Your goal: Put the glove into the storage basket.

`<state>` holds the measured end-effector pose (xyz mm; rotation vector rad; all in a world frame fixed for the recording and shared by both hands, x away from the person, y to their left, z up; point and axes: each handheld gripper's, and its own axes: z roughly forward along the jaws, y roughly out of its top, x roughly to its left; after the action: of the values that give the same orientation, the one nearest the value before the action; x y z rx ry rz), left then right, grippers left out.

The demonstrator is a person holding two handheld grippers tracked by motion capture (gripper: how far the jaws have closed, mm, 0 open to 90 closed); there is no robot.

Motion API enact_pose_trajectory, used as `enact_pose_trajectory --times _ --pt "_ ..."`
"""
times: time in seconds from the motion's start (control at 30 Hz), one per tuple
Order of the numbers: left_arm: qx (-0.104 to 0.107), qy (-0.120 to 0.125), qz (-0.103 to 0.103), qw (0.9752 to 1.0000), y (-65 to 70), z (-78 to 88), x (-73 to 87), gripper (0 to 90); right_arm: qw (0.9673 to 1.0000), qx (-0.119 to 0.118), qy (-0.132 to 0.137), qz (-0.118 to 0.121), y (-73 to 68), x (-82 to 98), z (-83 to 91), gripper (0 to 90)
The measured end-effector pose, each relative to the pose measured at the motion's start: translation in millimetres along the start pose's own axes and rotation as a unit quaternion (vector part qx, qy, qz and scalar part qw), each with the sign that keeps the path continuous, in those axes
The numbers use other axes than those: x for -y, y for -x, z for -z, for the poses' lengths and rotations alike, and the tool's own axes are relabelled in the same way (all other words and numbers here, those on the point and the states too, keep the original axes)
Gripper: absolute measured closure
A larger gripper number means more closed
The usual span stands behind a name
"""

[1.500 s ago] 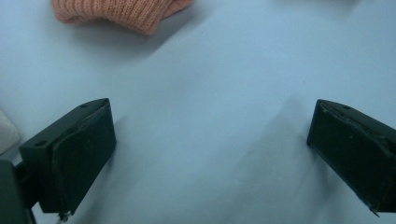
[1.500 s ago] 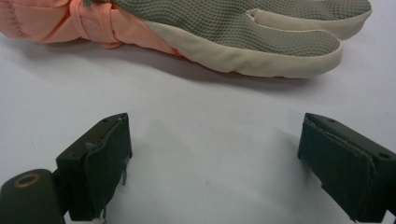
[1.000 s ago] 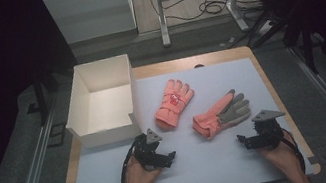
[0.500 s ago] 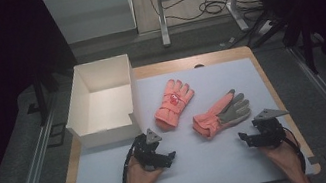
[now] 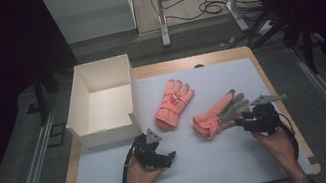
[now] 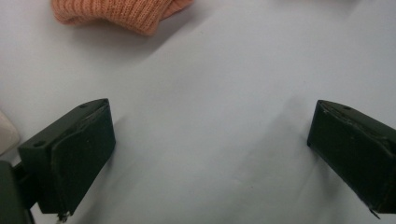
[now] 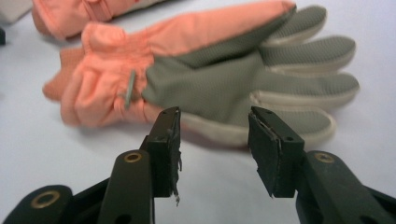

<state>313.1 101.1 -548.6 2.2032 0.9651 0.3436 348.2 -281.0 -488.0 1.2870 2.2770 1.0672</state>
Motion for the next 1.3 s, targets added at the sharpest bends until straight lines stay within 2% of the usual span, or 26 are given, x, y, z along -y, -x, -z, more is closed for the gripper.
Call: enact_pose_trajectory --times 0.1,0.2,0.33,0.4,0.43,0.47,0.53,0.57,0.6,0.63,0.67,0.7,0.73,0.77,0.87,1.07,1.3 --pt "0.0 0.0 0.0 1.0 0.0 0.0 0.0 0.9 1.0 0.0 0.002 -0.004 -2.2 -6.8 -4.7 54.1" --pt "0.0 0.0 0.0 1.0 0.0 0.0 0.0 0.9 0.9998 0.014 0.006 -0.016 -6.9 -19.1 -16.3 45.3" --pt "0.0 0.0 0.0 1.0 0.1 0.0 0.0 1.0 0.9989 0.037 0.0 -0.028 -9.2 -26.6 -31.8 42.0" --pt "0.0 0.0 0.0 1.0 0.1 0.0 0.1 1.0 0.9979 0.056 -0.015 -0.029 -9.8 -27.4 -39.1 41.9" --pt "0.0 0.0 0.0 1.0 0.1 0.0 0.1 1.0 0.9979 0.056 -0.015 -0.029 -9.8 -27.4 -39.1 41.9" --pt "0.0 0.0 0.0 1.0 0.1 0.0 0.1 1.0 0.9969 0.07 -0.028 -0.024 -11.5 -24.3 -48.2 44.8" --pt "0.0 0.0 0.0 1.0 0.1 0.0 0.0 0.9 0.9959 0.084 -0.032 -0.012 -15.3 -22.5 -51.4 49.3" --pt "0.0 0.0 0.0 1.0 0.1 0.0 0.0 1.0 0.9959 0.084 -0.032 -0.012 -15.3 -22.5 -51.4 49.3" --pt "0.0 0.0 0.0 1.0 0.1 0.0 0.1 0.9 0.9941 0.102 -0.037 0.002 -21.0 -22.0 -55.4 58.2" --pt "0.0 0.0 0.0 1.0 0.1 0.0 0.1 0.9 0.9939 0.103 -0.038 0.003 -21.8 -22.1 -56.6 61.9" --pt "0.0 0.0 0.0 1.0 0.1 0.0 0.1 0.9 0.9939 0.103 -0.038 0.003 -21.8 -22.1 -56.6 61.9" --pt "0.0 0.0 0.0 1.0 0.1 0.0 0.1 0.9 0.9937 0.105 -0.038 0.009 -22.6 -22.5 -58.1 71.4" --pt "0.0 0.0 0.0 1.0 0.1 0.0 0.1 0.9 0.9937 0.105 -0.038 0.009 -22.6 -22.5 -58.1 71.4" --pt "0.0 0.0 0.0 1.0 0.2 0.0 0.1 0.9 0.9936 0.106 -0.037 0.017 -22.6 -21.6 -57.5 78.8" --pt "0.0 0.0 0.0 1.0 0.2 0.0 0.1 0.9 0.9946 0.097 -0.026 0.024 -20.4 -19.7 -55.7 84.7" --pt "0.0 0.0 0.0 1.0 0.1 0.0 0.0 0.9 0.9974 0.068 -0.012 0.022 -14.5 -18.9 -46.8 85.9" --pt "0.0 0.0 0.0 1.0 0.1 0.0 0.1 0.9 0.9989 0.036 -0.004 0.028 -10.0 -22.5 -37.4 86.8"
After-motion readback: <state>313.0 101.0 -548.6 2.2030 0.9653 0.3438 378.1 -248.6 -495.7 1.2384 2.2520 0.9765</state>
